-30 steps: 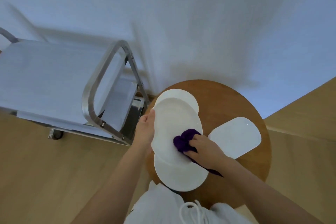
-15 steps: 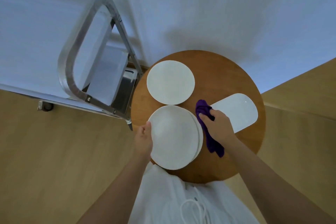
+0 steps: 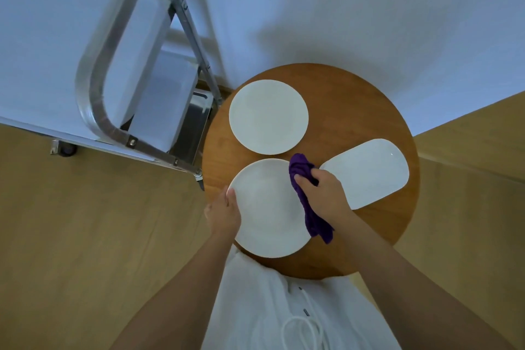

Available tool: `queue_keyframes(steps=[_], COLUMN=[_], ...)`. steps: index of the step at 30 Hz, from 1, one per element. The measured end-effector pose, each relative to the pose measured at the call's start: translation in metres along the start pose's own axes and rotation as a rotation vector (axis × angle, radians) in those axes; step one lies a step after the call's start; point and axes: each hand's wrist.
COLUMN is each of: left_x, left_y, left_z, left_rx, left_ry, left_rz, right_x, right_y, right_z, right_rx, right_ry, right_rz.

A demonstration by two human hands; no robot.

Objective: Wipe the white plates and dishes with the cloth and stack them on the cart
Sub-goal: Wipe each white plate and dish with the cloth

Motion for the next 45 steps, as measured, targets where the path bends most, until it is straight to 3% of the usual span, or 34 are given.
queue_keyframes(steps=[6, 15, 20, 28, 33, 38, 45], left_x=[-0.03, -0.141, -0.162, -0.179, -0.176, -0.165, -0.125], left_y=[0.013, 0.001, -0.006, -0.011, -0.007, 0.0, 0.006], left_z=[-0.015, -0.094, -0.109, -0.106, -0.107, -0.12, -0.14], left_rx=[0.192, -0.082, -0.206, -0.259, -0.054, 0.225, 0.47], left_ry=[0.033, 0.016, -0.119, -0.163, -0.145, 0.073, 0.181], left_rz=[0.115, 0.094, 0.052, 0.164, 0.149, 0.103, 0.129], right_x=[-0.007, -0.035, -0.06, -0.082, -0.084, -0.079, -0.063], right_y=[-0.004, -0.019, -0.02, -0.022, -0.02, -0.016, 0.005], right_z=[0.005, 0.033, 0.058, 0.08, 0.083, 0.084, 0.091], right_rx=[0.003, -0.083, -0.273, -0.297, -0.324, -0.373, -0.534], right_ry=[-0.025, -0.111, -0.184, -0.196, -0.214, -0.242, -0.346], right_rz=[0.004, -0.035, -0.059, -0.079, -0.095, -0.105, -0.145])
Point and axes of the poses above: each hand's wrist, its own x-axis away from the middle knuckle, its own y-axis out of the back of the hand, z = x × y, and after that the axes turned 11 degrees about -z, right-handed
